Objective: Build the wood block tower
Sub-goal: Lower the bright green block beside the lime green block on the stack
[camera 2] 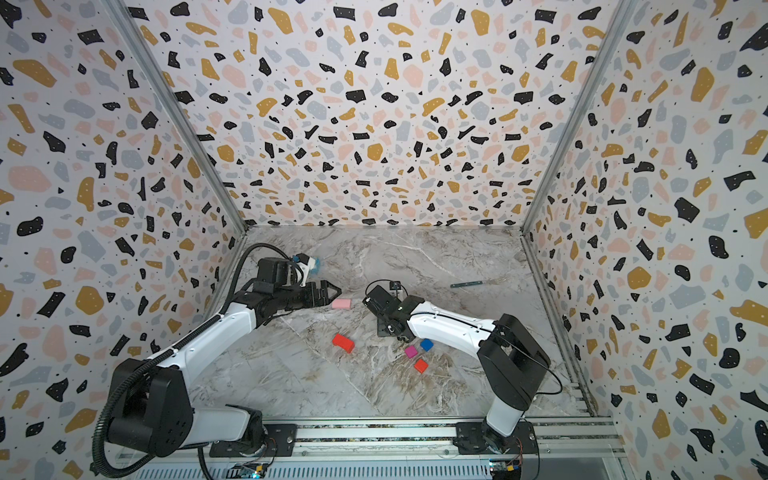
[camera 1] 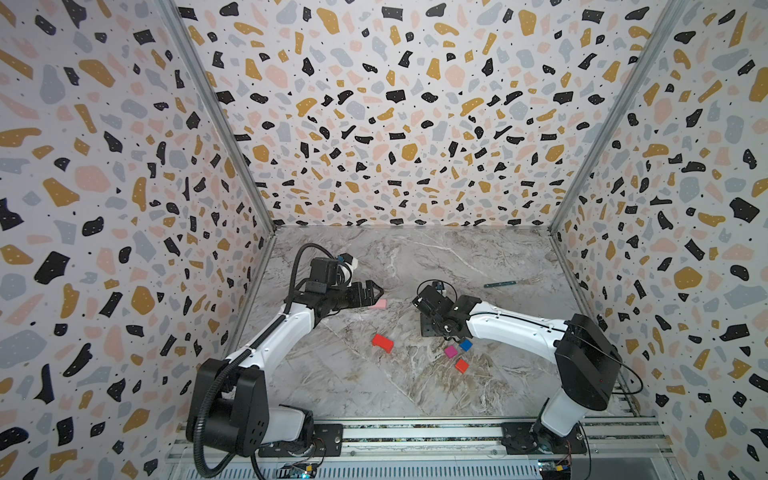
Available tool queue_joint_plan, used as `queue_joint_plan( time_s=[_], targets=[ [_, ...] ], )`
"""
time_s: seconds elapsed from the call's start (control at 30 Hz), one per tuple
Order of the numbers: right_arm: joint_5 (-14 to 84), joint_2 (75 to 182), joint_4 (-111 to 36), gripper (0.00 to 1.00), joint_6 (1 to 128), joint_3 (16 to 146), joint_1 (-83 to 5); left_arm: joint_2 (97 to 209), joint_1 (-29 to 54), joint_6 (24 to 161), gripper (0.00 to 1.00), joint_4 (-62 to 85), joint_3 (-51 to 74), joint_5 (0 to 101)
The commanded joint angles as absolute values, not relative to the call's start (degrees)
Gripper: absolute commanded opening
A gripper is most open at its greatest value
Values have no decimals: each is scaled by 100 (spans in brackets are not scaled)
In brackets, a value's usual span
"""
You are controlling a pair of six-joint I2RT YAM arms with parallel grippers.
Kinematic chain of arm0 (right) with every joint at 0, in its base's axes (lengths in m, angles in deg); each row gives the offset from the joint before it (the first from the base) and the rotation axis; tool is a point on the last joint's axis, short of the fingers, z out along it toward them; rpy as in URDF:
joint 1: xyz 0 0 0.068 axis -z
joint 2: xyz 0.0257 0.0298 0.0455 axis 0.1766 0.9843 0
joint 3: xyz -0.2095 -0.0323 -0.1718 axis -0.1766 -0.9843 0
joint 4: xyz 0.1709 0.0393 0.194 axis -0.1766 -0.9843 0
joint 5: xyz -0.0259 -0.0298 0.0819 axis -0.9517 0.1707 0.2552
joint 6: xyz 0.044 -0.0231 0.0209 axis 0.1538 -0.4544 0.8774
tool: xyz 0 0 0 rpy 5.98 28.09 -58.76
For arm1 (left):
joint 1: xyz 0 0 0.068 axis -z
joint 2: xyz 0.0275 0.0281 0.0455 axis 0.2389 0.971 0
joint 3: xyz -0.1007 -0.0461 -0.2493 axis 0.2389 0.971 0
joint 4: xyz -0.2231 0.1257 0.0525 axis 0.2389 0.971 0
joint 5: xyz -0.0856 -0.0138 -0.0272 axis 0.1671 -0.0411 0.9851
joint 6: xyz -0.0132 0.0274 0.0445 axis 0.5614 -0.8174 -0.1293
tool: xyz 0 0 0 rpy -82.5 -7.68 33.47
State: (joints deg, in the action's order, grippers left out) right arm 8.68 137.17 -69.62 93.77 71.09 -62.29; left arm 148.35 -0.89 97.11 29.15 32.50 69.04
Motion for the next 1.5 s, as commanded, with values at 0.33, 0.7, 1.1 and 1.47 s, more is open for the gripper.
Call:
queue_joint_plan(
  time_s=[0.33,0.7,1.1,1.47],
  targets=[
    [753,13926,-6660,49,9407,6929,-6264,14838,-64,9619,99,2893,3302,6861],
    [641,14051,-6516,49,9392,6852,-6290,14852,-71,9615,99,2896,3305,6843],
    [620,14196,-6436,48,9399,6807,-6295,14881,-69,9616,99,2901,3298,6843],
    [586,14238,-6393,48,9421,6772,-6299,14890,-67,9607,99,2903,3296,6890]
  ],
)
